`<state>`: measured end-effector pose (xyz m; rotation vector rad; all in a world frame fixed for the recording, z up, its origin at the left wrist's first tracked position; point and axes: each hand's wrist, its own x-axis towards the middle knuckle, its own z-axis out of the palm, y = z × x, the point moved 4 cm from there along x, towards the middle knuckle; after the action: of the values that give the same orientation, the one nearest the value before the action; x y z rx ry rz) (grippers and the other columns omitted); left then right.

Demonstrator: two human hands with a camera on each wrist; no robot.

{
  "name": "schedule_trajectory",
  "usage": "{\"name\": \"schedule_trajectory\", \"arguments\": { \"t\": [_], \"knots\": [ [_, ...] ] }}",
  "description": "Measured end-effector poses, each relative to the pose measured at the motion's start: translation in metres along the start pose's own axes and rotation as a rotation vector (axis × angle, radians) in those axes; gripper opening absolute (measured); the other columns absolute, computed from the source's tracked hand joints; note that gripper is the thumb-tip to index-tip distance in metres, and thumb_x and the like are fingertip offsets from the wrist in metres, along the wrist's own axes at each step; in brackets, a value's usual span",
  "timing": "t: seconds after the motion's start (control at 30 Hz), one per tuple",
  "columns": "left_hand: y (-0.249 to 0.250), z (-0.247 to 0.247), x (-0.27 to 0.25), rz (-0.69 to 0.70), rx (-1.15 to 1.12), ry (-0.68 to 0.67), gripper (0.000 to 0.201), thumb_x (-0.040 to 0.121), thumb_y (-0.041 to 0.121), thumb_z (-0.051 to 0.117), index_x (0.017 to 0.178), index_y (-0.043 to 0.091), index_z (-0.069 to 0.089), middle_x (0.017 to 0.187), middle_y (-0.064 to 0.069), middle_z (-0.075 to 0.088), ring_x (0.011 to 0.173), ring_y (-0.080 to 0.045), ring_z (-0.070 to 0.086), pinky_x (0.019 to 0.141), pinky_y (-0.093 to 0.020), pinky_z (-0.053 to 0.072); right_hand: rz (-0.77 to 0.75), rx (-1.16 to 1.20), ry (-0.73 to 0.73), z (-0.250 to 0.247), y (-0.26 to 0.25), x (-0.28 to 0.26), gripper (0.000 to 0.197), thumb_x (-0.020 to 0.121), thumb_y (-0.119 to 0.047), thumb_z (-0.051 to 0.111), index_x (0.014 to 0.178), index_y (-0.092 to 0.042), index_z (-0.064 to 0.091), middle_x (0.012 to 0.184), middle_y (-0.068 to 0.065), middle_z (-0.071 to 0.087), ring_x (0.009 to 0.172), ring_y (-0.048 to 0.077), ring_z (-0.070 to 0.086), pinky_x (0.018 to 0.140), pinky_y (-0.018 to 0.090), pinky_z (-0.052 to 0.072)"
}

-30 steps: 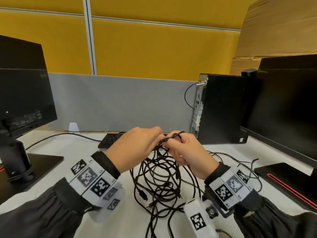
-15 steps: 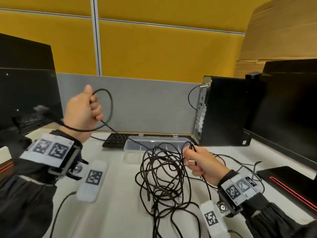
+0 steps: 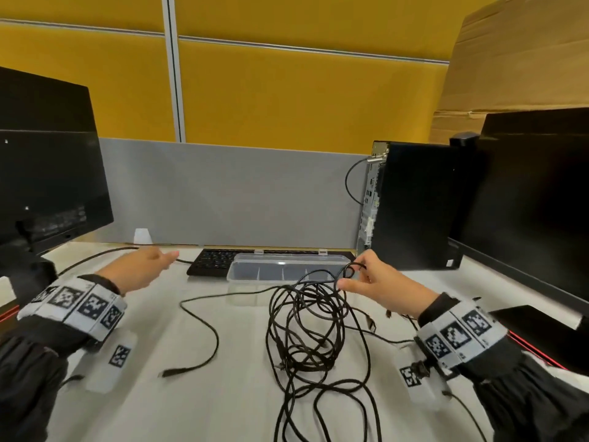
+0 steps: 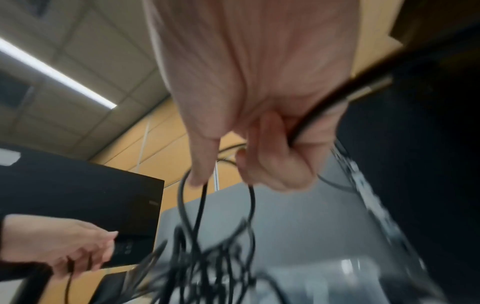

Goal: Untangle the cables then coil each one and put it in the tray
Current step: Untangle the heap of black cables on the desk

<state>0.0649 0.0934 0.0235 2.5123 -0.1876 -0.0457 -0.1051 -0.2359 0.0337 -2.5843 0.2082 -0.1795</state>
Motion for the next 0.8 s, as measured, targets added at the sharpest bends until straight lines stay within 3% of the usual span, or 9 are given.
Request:
{"name": "schedule_trajectory", "arguments": {
  "t": [0.07, 0.13, 0.27, 0.37, 0.5, 0.57, 0.67, 0.73, 0.8],
  "knots": [
    [0.017, -0.007, -0.006, 0.101, 0.123, 0.046, 0.037, 0.094, 0.046, 0.043, 0.102, 0.012, 0.054, 0.110, -0.011, 0.059, 0.094, -0.026, 0.053, 0.084, -0.035, 0.042, -0.012, -0.121, -0.062, -0.010, -0.006, 0.001, 0.033, 0.090, -0.042, 0.055, 0.105, -0.017, 0.040, 0.075, -0.012, 0.042, 0.062, 0.001, 0.040, 0.052, 0.015, 0.032],
    [0.051, -0.004, -0.021, 0.313, 0.111, 0.056, 0.029, 0.091, 0.043, 0.051, 0.102, 0.016, 0.055, 0.107, -0.003, 0.061, 0.097, -0.019, 0.055, 0.084, -0.032, 0.042, -0.056, -0.152, -0.057, -0.018, -0.017, 0.004, 0.023, 0.093, -0.036, 0.052, 0.099, -0.016, 0.043, 0.075, -0.008, 0.047, 0.062, 0.004, 0.042, 0.054, 0.016, 0.034],
    [0.134, 0.043, -0.075, 0.758, -0.197, -0.197, 0.047, 0.077, 0.045, 0.066, 0.117, 0.031, 0.046, 0.116, 0.017, 0.055, 0.111, 0.004, 0.051, 0.093, -0.015, 0.041, -0.272, -0.197, 0.021, -0.017, -0.050, 0.004, 0.013, 0.096, -0.026, 0.048, 0.096, -0.014, 0.053, 0.081, -0.006, 0.056, 0.071, 0.009, 0.052, 0.063, 0.017, 0.038],
    [0.173, 0.085, -0.089, 0.931, -0.407, -0.299, 0.041, 0.083, 0.024, 0.069, 0.114, 0.033, 0.045, 0.109, 0.017, 0.058, 0.103, 0.007, 0.054, 0.090, -0.015, 0.043, -0.402, -0.179, 0.082, -0.017, -0.071, -0.002, 0.007, 0.091, -0.022, 0.057, 0.085, -0.020, 0.061, 0.083, -0.006, 0.063, 0.072, 0.005, 0.056, 0.065, 0.016, 0.040],
    [0.180, 0.102, -0.079, 0.919, -0.449, -0.388, 0.011, 0.093, 0.012, 0.053, 0.090, 0.021, 0.057, 0.066, 0.002, 0.059, 0.062, -0.007, 0.060, 0.069, -0.022, 0.048, -0.472, 0.044, 0.397, -0.059, -0.069, -0.012, 0.006, 0.089, -0.021, 0.061, 0.084, -0.020, 0.064, 0.080, -0.010, 0.065, 0.077, 0.003, 0.061, 0.069, 0.017, 0.047],
    [0.170, 0.103, -0.069, 0.929, -0.339, -0.376, 0.010, 0.094, 0.014, 0.052, 0.088, 0.017, 0.059, 0.067, 0.001, 0.054, 0.058, -0.007, 0.053, 0.063, -0.023, 0.049, -0.446, 0.311, 0.646, -0.092, -0.054, -0.018, 0.011, 0.090, -0.020, 0.059, 0.081, -0.025, 0.060, 0.072, -0.013, 0.058, 0.064, -0.004, 0.055, 0.057, 0.013, 0.043],
    [0.135, 0.107, -0.044, 0.844, -0.114, -0.331, 0.012, 0.095, 0.016, 0.050, 0.086, 0.017, 0.058, 0.064, 0.005, 0.049, 0.055, 0.000, 0.045, 0.061, -0.017, 0.041, -0.249, 0.881, 0.989, -0.145, -0.006, -0.029, 0.012, 0.095, -0.020, 0.051, 0.084, -0.023, 0.053, 0.062, -0.008, 0.044, 0.041, 0.002, 0.038, 0.037, 0.018, 0.029],
    [0.108, 0.105, -0.028, 0.753, -0.061, -0.292, 0.019, 0.097, 0.017, 0.046, 0.082, 0.020, 0.058, 0.062, 0.005, 0.048, 0.054, -0.001, 0.045, 0.061, -0.016, 0.038, -0.177, 1.104, 1.177, -0.168, 0.024, -0.037, 0.007, 0.095, -0.019, 0.045, 0.088, -0.021, 0.047, 0.063, -0.007, 0.039, 0.037, 0.003, 0.031, 0.037, 0.018, 0.024],
    [0.092, 0.098, -0.017, 0.660, -0.032, -0.209, 0.029, 0.099, 0.020, 0.041, 0.075, 0.024, 0.057, 0.062, 0.004, 0.051, 0.056, -0.003, 0.047, 0.063, -0.017, 0.039, -0.131, 1.152, 1.292, -0.171, 0.043, -0.042, 0.009, 0.096, -0.018, 0.041, 0.087, -0.020, 0.042, 0.065, -0.006, 0.038, 0.038, 0.005, 0.029, 0.037, 0.018, 0.023]
  ]
}}
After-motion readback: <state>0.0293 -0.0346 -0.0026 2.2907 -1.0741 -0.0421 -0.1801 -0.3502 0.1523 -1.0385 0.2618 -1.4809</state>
